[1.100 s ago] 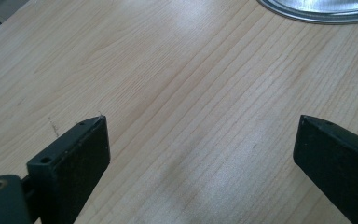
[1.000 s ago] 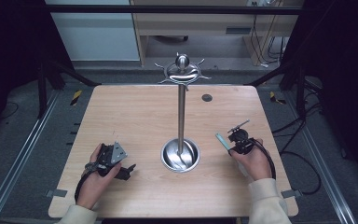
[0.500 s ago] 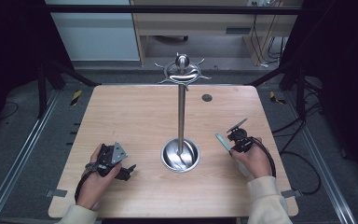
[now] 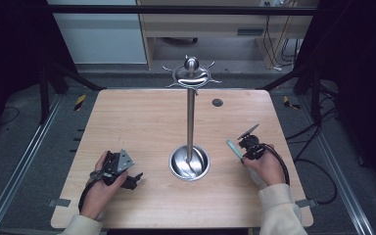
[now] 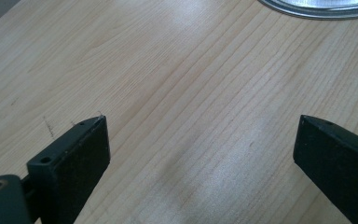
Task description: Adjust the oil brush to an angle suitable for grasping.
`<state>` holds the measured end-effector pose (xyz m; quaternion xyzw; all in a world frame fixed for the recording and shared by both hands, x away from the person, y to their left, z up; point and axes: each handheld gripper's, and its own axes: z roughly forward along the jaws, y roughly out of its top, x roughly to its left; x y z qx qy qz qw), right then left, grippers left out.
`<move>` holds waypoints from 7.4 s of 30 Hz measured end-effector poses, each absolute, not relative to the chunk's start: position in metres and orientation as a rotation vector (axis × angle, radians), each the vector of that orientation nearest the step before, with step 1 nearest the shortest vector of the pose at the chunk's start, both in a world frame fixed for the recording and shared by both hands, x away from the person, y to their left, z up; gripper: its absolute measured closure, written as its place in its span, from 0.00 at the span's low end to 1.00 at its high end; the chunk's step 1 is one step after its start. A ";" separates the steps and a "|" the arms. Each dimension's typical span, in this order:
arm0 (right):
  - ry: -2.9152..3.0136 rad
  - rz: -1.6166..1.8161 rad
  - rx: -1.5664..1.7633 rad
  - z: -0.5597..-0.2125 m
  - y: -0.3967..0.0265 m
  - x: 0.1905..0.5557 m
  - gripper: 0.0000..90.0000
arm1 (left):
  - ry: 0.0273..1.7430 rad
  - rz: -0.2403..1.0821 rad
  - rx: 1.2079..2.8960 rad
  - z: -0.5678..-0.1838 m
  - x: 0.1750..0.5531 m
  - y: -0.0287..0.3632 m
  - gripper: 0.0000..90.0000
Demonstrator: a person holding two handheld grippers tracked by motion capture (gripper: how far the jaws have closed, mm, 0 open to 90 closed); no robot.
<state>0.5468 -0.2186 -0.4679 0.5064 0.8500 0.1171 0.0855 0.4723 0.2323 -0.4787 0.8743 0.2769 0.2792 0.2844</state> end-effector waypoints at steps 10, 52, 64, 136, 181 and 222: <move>2.525 0.349 1.534 -0.468 -0.219 0.547 0.92 | 0.738 0.743 2.345 -0.478 0.472 0.232 0.04; 2.017 1.158 1.249 -0.315 -0.252 0.482 0.92 | 0.740 0.757 2.337 -0.477 0.472 0.232 0.04; 1.926 1.320 1.167 -0.296 -0.252 0.468 0.92 | 0.740 0.758 2.333 -0.477 0.472 0.232 0.04; 2.019 1.651 0.770 -0.268 -0.212 0.437 0.92 | 0.730 0.754 2.343 -0.477 0.472 0.231 0.04; 2.025 1.670 0.787 -0.283 -0.188 0.452 0.92 | 0.750 0.770 2.321 -0.476 0.472 0.234 0.04; 1.896 1.483 0.918 -0.276 -0.209 0.448 0.83 | 0.765 0.773 2.300 -0.474 0.472 0.235 0.04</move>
